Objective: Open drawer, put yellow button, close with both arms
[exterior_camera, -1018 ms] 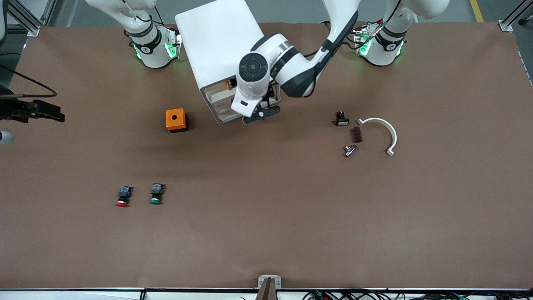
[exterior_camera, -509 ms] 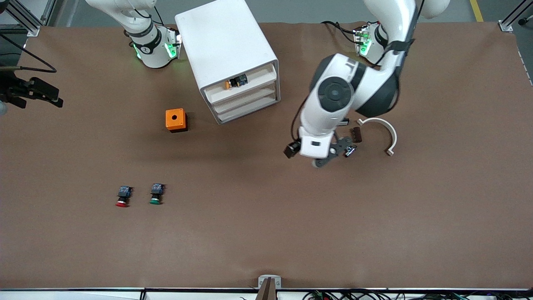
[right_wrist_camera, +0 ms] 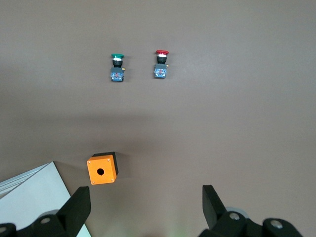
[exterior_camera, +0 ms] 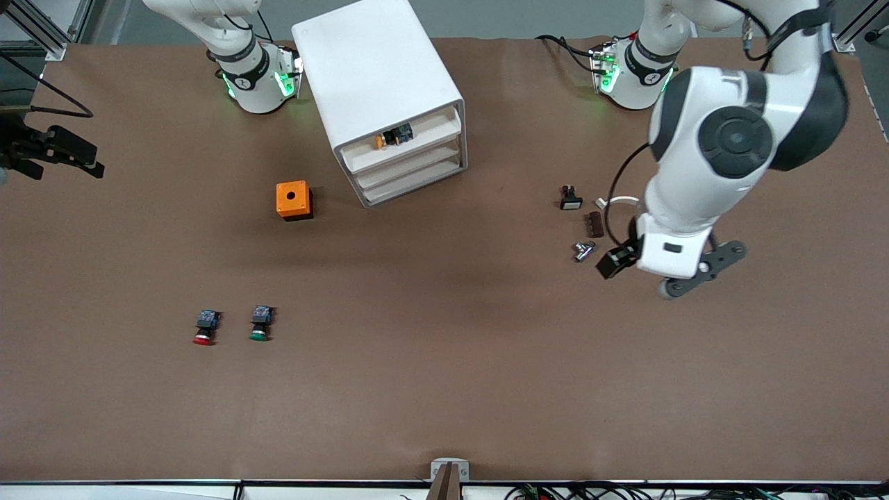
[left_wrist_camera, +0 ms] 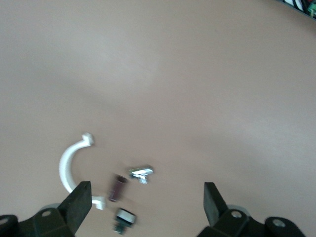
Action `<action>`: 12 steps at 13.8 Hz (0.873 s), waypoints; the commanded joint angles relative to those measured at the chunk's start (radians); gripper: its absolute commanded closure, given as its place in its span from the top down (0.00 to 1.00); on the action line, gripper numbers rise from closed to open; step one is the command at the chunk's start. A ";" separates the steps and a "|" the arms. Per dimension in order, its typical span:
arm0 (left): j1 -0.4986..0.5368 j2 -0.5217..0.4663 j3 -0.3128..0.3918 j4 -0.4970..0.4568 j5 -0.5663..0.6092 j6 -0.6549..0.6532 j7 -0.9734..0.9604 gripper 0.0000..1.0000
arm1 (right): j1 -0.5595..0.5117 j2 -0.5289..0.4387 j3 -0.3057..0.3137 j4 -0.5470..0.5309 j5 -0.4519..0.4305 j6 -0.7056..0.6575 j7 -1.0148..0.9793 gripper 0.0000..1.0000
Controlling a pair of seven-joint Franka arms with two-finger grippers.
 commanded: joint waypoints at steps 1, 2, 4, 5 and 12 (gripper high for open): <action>-0.016 -0.084 0.077 -0.022 0.039 -0.064 0.143 1.00 | -0.011 -0.041 0.009 -0.027 0.014 0.019 0.011 1.00; -0.011 -0.113 0.108 -0.020 0.039 -0.078 0.196 1.00 | -0.011 -0.042 0.010 -0.027 0.014 0.019 0.011 1.00; -0.011 -0.177 0.160 -0.022 0.062 -0.136 0.302 1.00 | -0.011 -0.050 0.009 -0.029 0.014 0.019 0.011 1.00; -0.011 -0.222 0.177 -0.022 0.085 -0.161 0.348 1.00 | -0.011 -0.053 0.009 -0.029 0.014 0.019 0.011 1.00; 0.006 -0.378 0.174 -0.025 0.136 -0.292 0.412 1.00 | -0.011 -0.056 0.009 -0.029 0.014 0.022 0.011 1.00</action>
